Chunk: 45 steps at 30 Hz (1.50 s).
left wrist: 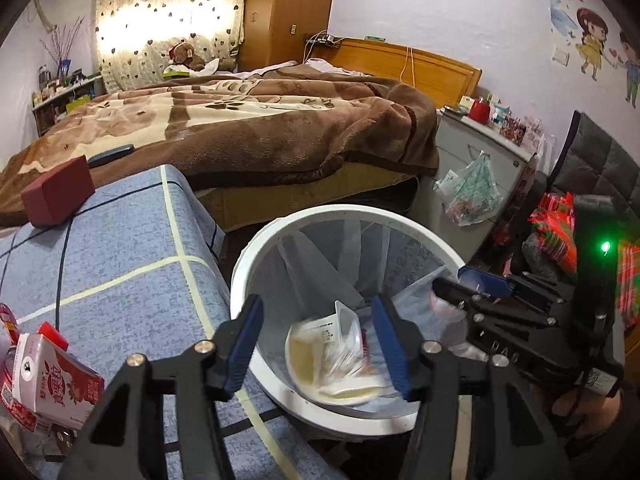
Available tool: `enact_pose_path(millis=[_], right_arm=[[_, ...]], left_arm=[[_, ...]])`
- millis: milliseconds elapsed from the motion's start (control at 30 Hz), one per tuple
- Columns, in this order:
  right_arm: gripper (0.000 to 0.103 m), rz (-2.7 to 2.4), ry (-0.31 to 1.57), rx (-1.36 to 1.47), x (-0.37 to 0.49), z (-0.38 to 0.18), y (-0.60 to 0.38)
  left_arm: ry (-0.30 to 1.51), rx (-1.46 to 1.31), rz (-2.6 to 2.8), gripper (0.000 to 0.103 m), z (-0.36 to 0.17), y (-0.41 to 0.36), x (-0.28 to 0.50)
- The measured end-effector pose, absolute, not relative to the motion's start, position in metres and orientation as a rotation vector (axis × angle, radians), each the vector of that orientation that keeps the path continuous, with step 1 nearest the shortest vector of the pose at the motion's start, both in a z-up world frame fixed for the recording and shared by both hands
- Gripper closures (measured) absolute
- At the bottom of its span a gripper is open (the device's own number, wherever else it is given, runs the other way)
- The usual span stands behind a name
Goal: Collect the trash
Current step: 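Carry both cups over the wastebasket and open both tools to drop them, then move both tools back toward the remaining trash on the table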
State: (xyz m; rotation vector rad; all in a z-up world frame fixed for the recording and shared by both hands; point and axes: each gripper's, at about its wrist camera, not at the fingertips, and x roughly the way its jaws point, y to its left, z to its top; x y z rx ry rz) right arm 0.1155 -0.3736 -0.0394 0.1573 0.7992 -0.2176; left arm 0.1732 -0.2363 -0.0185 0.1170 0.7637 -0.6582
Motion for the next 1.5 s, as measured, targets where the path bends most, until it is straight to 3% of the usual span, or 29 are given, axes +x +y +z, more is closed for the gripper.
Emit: enact_pose_path(millis=[67,667,1500], right_arm=[[0.049,-0.216,0.795,0.159,0.116,-0.040,-0.372],[0.048,-0.216,0.734,0.176,0.104,-0.024,-0.353],[0.048,-0.055,0.630,0.129,0.105,0.005,-0.264]], left_arm=[[0.756,0.126,-0.653,0.044,-0.017,-0.235,0.172],[0.694,0.115,-0.593,0.041,-0.001,-0.194,0.154],[0.593,0.032,-0.413,0.039,0.023,-0.064,0.123]])
